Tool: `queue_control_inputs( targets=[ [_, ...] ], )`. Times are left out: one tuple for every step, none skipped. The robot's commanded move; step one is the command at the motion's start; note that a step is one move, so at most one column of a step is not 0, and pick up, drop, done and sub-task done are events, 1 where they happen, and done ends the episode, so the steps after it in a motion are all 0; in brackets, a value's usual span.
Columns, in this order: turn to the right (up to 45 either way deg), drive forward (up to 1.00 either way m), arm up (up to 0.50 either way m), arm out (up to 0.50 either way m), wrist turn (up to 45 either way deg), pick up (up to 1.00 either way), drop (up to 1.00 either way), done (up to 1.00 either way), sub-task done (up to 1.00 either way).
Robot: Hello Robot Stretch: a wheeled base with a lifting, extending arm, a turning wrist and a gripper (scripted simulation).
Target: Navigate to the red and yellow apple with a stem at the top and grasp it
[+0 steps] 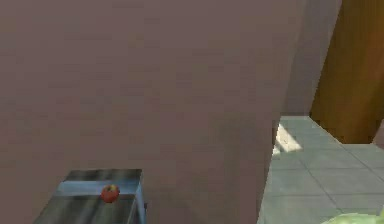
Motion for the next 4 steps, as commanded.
queue_control_inputs(
  targets=[
    [-3.0,0.00,0.00,0.00,0.0,0.00,0.00,0.00,0.00],
    [0.0,0.20,0.00,0.00,0.0,0.00,0.00,0.00,0.00],
    [-45.0,0.00,0.00,0.00,0.0,0.00,0.00,0.00,0.00],
    [-45.0,0.00,0.00,0.00,0.0,0.00,0.00,0.00,0.00]
  ],
)
